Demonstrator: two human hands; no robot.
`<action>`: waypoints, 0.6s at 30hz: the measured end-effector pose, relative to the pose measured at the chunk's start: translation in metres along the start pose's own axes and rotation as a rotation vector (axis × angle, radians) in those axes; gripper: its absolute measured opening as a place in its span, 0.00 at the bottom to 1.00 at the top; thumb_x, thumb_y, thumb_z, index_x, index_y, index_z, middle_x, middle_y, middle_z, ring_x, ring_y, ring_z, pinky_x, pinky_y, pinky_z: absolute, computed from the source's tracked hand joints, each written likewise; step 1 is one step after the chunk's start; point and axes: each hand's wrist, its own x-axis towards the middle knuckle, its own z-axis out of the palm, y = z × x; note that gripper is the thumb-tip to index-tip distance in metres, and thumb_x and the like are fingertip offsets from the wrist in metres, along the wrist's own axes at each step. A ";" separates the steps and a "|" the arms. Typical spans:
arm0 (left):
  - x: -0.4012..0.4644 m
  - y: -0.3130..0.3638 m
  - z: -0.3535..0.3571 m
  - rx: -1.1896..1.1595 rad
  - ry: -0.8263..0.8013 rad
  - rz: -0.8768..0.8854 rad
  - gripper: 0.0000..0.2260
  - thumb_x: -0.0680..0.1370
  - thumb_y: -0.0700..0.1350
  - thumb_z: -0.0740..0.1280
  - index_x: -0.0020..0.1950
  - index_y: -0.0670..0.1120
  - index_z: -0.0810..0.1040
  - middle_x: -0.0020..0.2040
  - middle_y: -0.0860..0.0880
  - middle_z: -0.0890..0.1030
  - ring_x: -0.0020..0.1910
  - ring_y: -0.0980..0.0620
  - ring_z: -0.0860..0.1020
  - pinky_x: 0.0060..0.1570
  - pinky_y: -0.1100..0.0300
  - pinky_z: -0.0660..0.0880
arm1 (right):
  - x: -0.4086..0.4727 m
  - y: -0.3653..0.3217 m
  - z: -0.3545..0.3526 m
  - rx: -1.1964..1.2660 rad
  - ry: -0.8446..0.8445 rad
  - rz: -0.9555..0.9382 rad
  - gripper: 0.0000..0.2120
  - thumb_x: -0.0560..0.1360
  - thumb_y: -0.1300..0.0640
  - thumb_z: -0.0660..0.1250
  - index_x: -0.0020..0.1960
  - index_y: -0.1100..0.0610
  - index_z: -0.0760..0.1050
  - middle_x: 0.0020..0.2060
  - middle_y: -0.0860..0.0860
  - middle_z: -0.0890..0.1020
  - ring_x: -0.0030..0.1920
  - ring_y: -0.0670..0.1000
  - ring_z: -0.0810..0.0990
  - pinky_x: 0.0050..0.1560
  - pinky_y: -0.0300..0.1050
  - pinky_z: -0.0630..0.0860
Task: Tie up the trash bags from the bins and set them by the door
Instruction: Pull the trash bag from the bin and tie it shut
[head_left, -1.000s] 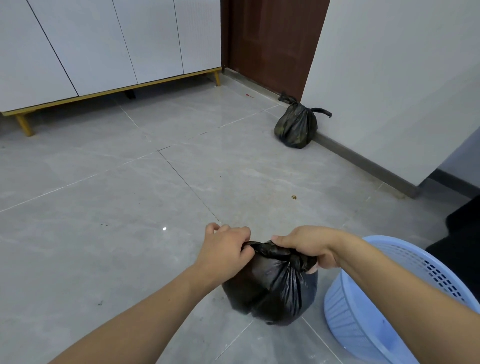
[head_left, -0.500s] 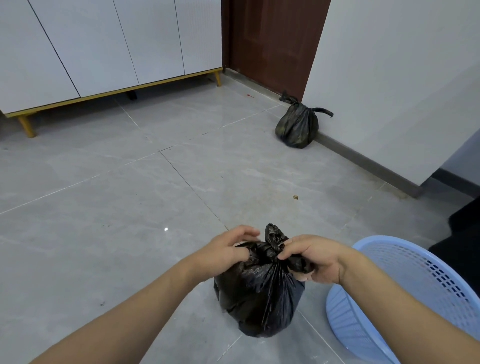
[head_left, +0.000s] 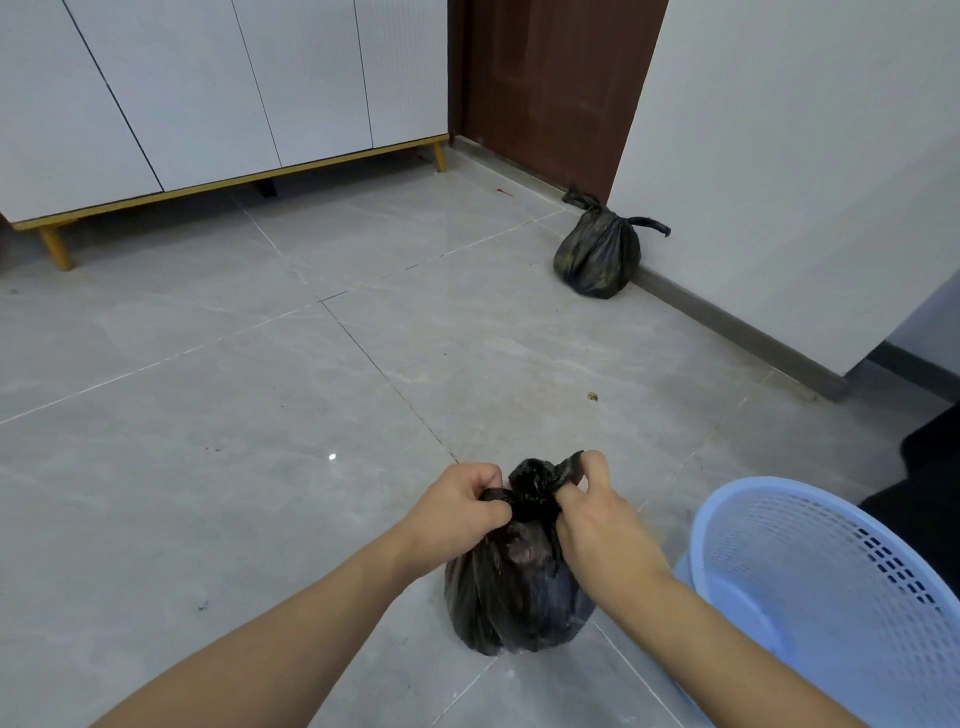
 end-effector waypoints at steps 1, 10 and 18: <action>-0.001 0.001 0.001 -0.019 0.002 0.010 0.08 0.68 0.38 0.64 0.32 0.49 0.69 0.29 0.52 0.71 0.30 0.53 0.69 0.37 0.55 0.66 | 0.001 0.002 0.001 0.043 0.017 0.027 0.05 0.76 0.61 0.59 0.49 0.57 0.74 0.56 0.53 0.63 0.32 0.55 0.71 0.38 0.48 0.73; -0.002 0.001 0.006 0.384 0.131 -0.003 0.11 0.75 0.41 0.61 0.38 0.57 0.74 0.42 0.51 0.72 0.52 0.50 0.64 0.56 0.55 0.62 | 0.017 0.002 -0.018 1.421 -0.586 0.528 0.15 0.69 0.70 0.53 0.35 0.61 0.77 0.30 0.57 0.78 0.27 0.53 0.76 0.26 0.39 0.71; 0.000 -0.002 0.004 0.335 0.092 -0.069 0.11 0.74 0.42 0.60 0.37 0.58 0.73 0.48 0.47 0.70 0.57 0.45 0.62 0.51 0.57 0.60 | 0.018 0.005 -0.019 1.161 -0.454 0.302 0.06 0.68 0.57 0.68 0.36 0.58 0.74 0.43 0.54 0.77 0.42 0.52 0.77 0.43 0.48 0.70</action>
